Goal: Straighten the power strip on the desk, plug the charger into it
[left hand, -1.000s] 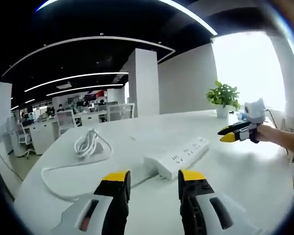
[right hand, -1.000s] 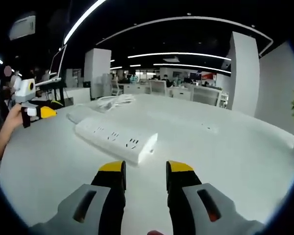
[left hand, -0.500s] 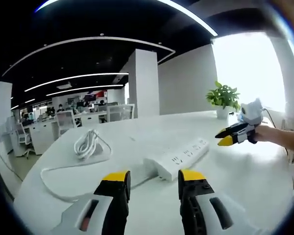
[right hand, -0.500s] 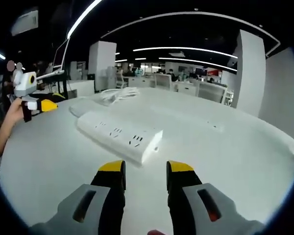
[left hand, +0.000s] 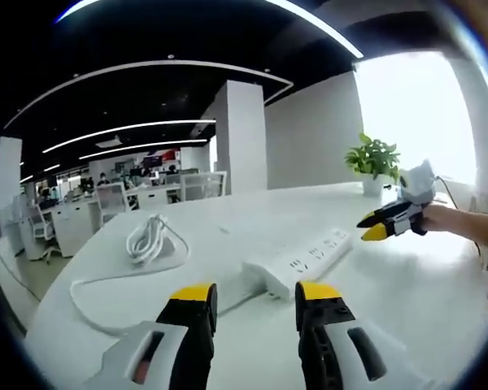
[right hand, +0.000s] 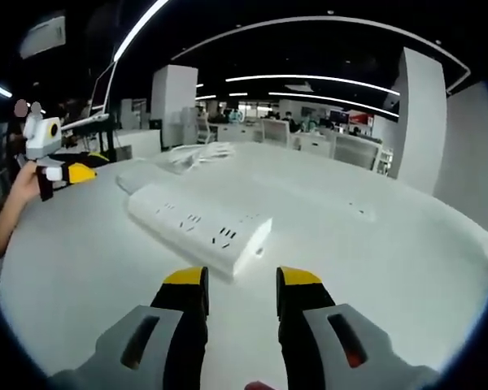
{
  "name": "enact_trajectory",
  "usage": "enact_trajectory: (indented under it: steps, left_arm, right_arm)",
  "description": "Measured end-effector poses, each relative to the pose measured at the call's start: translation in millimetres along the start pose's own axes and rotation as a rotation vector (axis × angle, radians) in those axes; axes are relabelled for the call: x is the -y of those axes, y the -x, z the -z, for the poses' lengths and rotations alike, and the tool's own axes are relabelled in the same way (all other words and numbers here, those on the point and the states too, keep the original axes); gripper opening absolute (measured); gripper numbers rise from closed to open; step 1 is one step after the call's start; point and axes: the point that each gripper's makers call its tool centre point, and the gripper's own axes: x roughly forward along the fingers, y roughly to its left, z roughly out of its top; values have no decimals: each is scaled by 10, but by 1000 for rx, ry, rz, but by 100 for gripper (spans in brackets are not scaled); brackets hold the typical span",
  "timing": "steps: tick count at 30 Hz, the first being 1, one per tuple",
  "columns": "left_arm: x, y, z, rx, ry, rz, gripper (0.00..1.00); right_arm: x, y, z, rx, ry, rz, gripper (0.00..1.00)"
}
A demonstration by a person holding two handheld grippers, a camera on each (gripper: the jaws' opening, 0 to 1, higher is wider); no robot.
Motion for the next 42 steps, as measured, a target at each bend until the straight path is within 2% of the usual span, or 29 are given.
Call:
enact_trajectory:
  steps: [7,17,29,33,42]
  left_arm:
    - [120,-81,5,-17,-12,17,40]
    - [196,-147,27,-35,-16,33,39]
    - [222,-198,83,-50,-20,46,39]
    - [227,-264,145,-77,-29,46,38]
    - [353,-388,234,-118,-35,96,38]
  right_arm:
    - [75,2,0,-6,13,-3,33]
    - [182,15,15,-12,17,-8,33]
    - [189,-15,33,-14,24,-24,33]
    - [184,-23,20,-15,33,-27,33]
    - [157,-109,-21,-11,24,-46,32]
